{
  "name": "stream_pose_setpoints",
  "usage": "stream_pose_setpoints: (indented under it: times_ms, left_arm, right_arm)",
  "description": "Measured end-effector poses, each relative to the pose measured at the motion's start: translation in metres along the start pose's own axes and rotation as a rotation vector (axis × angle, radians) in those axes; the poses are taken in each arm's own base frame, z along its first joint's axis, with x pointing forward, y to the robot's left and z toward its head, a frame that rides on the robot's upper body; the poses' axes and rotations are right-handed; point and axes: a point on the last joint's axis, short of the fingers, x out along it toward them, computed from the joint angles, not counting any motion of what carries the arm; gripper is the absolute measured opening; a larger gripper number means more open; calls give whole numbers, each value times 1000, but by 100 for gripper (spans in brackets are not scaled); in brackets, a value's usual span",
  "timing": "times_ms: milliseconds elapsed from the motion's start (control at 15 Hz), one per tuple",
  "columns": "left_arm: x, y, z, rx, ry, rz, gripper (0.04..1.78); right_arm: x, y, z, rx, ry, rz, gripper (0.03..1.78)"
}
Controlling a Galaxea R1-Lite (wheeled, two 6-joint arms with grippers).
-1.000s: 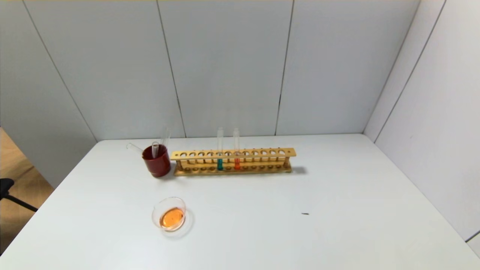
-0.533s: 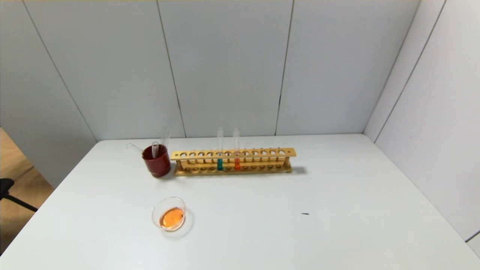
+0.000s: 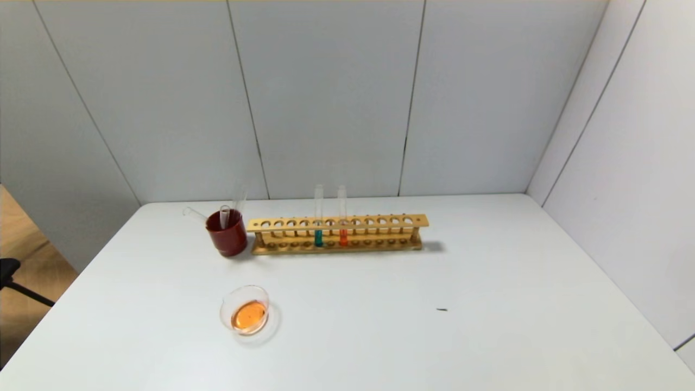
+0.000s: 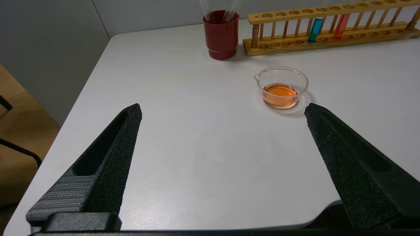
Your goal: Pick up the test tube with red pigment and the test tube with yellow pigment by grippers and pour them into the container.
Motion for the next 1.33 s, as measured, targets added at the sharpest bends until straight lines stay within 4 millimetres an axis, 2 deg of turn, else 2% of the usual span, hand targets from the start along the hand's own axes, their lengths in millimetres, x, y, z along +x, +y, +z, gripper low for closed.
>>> stream_pose_setpoints:
  times_ms: [1333]
  left_arm:
    - [0,0,0,0,0,0,175]
  right_arm:
    - [0,0,0,0,0,0,175]
